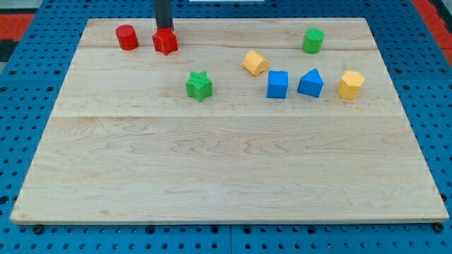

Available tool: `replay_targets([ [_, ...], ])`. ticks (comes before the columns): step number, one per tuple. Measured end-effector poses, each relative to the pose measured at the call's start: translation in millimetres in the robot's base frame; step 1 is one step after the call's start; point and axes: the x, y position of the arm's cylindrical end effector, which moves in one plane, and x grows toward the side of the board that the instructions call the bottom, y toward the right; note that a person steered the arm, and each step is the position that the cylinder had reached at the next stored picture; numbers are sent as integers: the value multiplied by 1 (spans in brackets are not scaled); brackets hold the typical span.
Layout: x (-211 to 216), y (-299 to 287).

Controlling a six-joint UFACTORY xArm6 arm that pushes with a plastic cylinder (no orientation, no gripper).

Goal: Move the red circle towards the left center

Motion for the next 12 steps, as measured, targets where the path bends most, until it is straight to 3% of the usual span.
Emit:
replay_targets([
  [3,112,0],
  [4,98,-9],
  [6,6,-2],
  [8,-2,-96],
  [10,19,-93],
  [12,26,-147],
])
